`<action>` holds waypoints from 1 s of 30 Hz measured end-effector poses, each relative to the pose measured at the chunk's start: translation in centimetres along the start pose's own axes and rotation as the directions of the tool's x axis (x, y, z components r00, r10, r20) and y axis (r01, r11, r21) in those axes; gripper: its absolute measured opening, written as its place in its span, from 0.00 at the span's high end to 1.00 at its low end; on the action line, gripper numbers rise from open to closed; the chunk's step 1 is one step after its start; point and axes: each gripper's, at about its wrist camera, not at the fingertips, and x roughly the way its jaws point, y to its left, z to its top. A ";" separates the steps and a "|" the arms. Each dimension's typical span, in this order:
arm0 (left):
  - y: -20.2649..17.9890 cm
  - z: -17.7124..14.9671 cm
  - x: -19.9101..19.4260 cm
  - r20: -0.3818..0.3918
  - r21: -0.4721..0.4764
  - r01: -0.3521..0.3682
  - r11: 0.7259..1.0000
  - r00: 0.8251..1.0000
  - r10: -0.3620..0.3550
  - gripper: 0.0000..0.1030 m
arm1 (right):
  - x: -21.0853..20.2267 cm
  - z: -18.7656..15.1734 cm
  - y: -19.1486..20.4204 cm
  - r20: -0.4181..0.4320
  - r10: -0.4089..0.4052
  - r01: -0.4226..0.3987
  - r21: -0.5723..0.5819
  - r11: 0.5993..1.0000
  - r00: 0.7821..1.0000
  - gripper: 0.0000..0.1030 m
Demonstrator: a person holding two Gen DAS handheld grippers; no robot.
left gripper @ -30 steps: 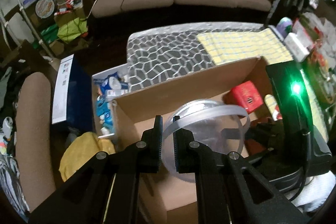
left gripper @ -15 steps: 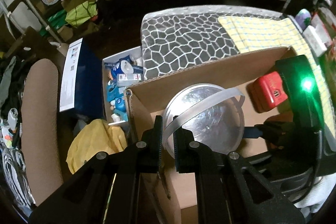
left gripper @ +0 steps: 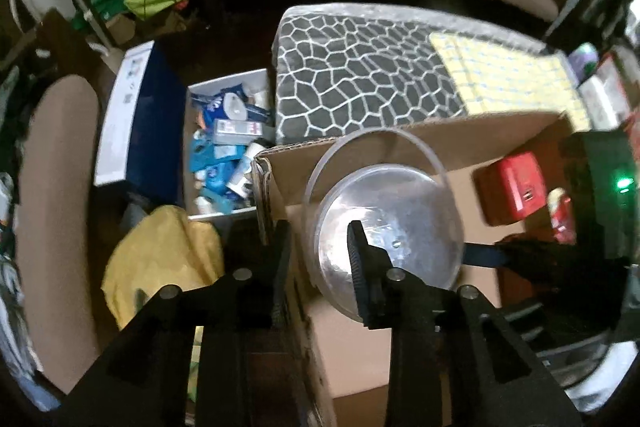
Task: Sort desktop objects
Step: 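Carry the bucket with the left tool over the cardboard box, then lower the bucket into the box and open the left tool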
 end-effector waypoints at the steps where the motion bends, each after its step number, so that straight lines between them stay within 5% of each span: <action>1: 0.3 0.0 -0.5 0.011 -0.011 0.017 1.000 1.000 -0.017 0.73 | -0.1 0.1 0.1 0.003 -0.002 0.002 -0.002 1.000 1.000 0.12; 14: 3.8 -0.8 -3.4 0.068 -0.101 0.087 0.991 0.994 -0.081 0.69 | -0.9 -0.6 2.9 0.011 -0.018 0.019 -0.098 0.995 1.000 0.12; 20: 3.9 -1.5 -2.9 0.059 -0.099 0.096 0.990 0.994 -0.090 0.69 | -1.7 1.2 1.1 0.093 -0.039 0.040 -0.016 0.999 0.995 0.12; 30: 3.9 -2.4 -2.4 0.050 -0.112 0.123 0.986 0.992 -0.118 0.69 | 0.3 -0.6 3.7 0.034 -0.043 0.047 -0.114 0.992 0.998 0.12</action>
